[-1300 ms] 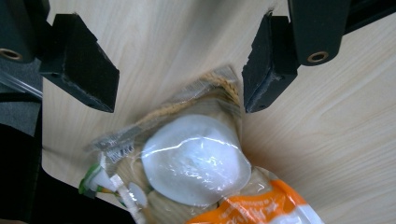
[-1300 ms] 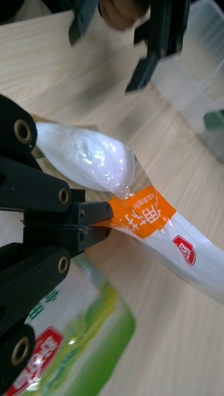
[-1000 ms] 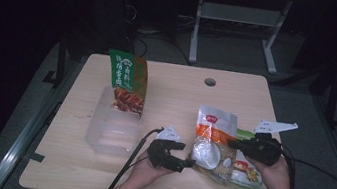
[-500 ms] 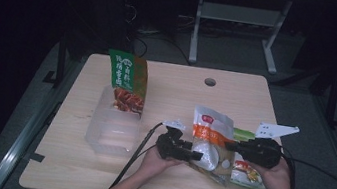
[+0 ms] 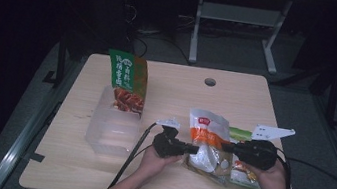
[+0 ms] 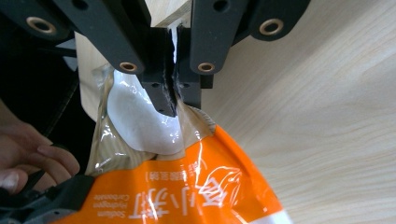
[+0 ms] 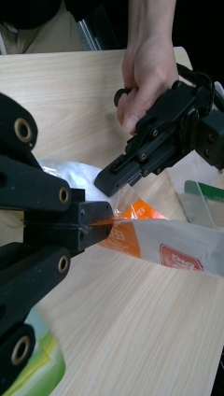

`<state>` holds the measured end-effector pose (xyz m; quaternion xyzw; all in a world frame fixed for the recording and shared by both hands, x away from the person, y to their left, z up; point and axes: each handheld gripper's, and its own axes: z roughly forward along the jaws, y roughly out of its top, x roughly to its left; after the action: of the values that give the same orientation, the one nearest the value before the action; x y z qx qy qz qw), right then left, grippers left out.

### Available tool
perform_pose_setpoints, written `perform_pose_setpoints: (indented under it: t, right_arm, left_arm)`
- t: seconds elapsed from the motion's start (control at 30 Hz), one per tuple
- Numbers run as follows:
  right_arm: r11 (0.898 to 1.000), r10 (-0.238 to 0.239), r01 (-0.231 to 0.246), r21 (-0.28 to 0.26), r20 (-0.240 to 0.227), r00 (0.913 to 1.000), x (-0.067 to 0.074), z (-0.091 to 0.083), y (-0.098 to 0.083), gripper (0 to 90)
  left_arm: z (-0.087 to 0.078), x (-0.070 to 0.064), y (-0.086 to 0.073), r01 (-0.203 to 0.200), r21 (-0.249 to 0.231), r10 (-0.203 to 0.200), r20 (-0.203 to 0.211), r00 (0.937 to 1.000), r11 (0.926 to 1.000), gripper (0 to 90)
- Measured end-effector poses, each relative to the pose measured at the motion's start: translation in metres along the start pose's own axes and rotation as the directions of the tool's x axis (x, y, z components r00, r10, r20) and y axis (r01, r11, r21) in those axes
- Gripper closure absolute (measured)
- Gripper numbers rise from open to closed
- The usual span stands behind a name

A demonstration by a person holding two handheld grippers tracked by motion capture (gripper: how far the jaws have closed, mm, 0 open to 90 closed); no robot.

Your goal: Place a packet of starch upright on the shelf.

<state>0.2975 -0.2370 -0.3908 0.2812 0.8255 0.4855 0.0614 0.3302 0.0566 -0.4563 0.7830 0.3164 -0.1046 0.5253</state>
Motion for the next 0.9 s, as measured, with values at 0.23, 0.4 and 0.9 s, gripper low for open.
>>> perform_pose_setpoints:
  t: [0.23, 0.4, 0.9]
  right_arm:
    - [1.0, -0.006, 0.006, -0.015, -0.001, 1.0, 0.003, 0.006, 0.005, 89.6]
    - [1.0, 0.008, -0.008, -0.027, -0.006, 1.0, 0.004, 0.013, 0.008, 89.3]
    - [0.995, 0.059, -0.059, 0.086, 0.002, 0.9982, 0.005, 0.037, 0.009, 68.5]
  left_arm:
    - [-0.013, -0.01, -0.003, -0.057, -0.016, 0.055, -0.086, 0.9948, 0.9983, 88.0]
    - [-0.023, -0.013, -0.004, -0.095, -0.025, 0.09, -0.157, 0.9835, 0.9952, 88.3]
    - [-0.028, -0.017, -0.016, -0.139, -0.025, 0.129, -0.231, 0.9643, 0.99, 89.0]
